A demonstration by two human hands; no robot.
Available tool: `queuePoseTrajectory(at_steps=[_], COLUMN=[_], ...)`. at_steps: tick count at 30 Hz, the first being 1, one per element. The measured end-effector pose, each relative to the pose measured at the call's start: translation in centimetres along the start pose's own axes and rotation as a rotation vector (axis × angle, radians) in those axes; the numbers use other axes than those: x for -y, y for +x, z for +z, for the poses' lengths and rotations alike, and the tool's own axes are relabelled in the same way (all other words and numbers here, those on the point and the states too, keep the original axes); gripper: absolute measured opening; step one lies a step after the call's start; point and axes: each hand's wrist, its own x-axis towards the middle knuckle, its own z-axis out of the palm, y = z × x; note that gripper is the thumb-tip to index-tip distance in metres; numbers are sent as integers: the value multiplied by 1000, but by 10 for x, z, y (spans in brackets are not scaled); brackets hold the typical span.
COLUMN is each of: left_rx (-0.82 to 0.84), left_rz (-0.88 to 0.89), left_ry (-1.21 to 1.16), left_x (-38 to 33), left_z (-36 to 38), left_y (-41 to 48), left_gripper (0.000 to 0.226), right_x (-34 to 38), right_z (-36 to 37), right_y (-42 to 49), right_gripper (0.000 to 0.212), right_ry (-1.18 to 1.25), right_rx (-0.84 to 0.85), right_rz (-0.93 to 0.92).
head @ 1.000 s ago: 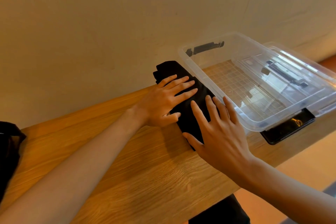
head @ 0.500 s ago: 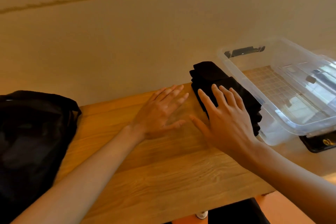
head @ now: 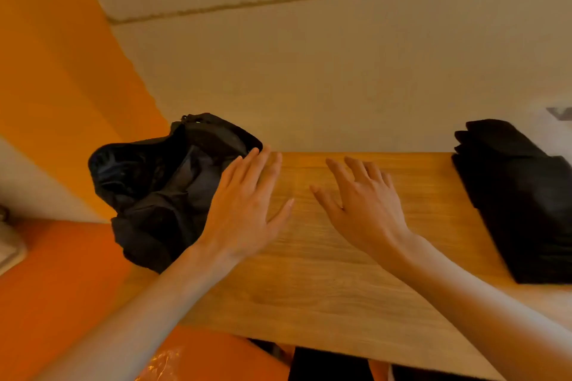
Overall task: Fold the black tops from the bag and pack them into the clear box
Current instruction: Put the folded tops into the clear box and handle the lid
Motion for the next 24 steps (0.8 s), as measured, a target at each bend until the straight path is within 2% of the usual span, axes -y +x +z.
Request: queuePoseTrajectory(at_steps=[3, 6, 8, 11, 16, 20, 24], left_rx=[-17, 34, 82, 142, 160, 137, 156], left_rz=[-178, -340, -395, -413, -371, -351, -312], left_ry=[123, 198, 220, 203, 162, 146, 155], left_x=[47, 91, 112, 129, 137, 137, 138], left_z=[-23, -36, -40, -37, -16, -2, 7], left_y=[-20, -43, -57, -75, -90, -92, -90], left_gripper=[80, 87, 91, 98, 98, 91, 89], right_x=[60, 122, 157, 201, 252, 263, 254], right_z=[2, 8, 19, 43, 80, 102, 123], right_y=[34, 74, 100, 142, 193, 202, 198], right_gripper=[72, 69, 59, 45, 37, 43, 39], right_ry=[128, 219, 272, 286, -19, -319, -439], right_rx=[49, 92, 108, 228, 544, 791, 872], right_rz=[-133, -283, -411, -600, -778, -795, -830])
